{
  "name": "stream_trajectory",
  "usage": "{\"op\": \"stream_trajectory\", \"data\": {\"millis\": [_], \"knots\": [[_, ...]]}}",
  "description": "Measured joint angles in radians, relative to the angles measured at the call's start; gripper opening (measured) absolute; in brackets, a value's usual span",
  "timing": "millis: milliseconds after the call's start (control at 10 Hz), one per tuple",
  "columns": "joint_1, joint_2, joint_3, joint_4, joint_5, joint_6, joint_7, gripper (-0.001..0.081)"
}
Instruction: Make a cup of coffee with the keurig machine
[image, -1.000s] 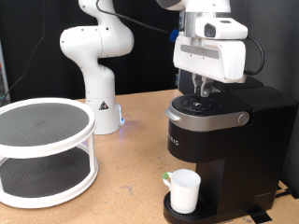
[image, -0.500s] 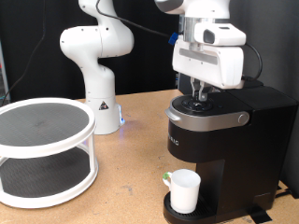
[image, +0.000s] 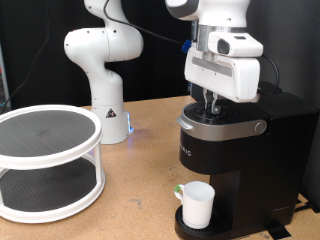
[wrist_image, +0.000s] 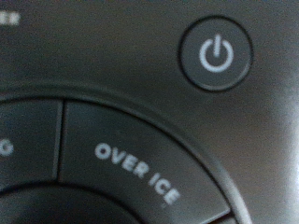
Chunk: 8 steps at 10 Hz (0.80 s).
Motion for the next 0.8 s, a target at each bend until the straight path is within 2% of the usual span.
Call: {"op": "stream_trajectory", "data": {"millis": [800], "knots": [[0.001,0.003,0.003,0.002,-0.026,-0.008,0.0,0.0004]]}}
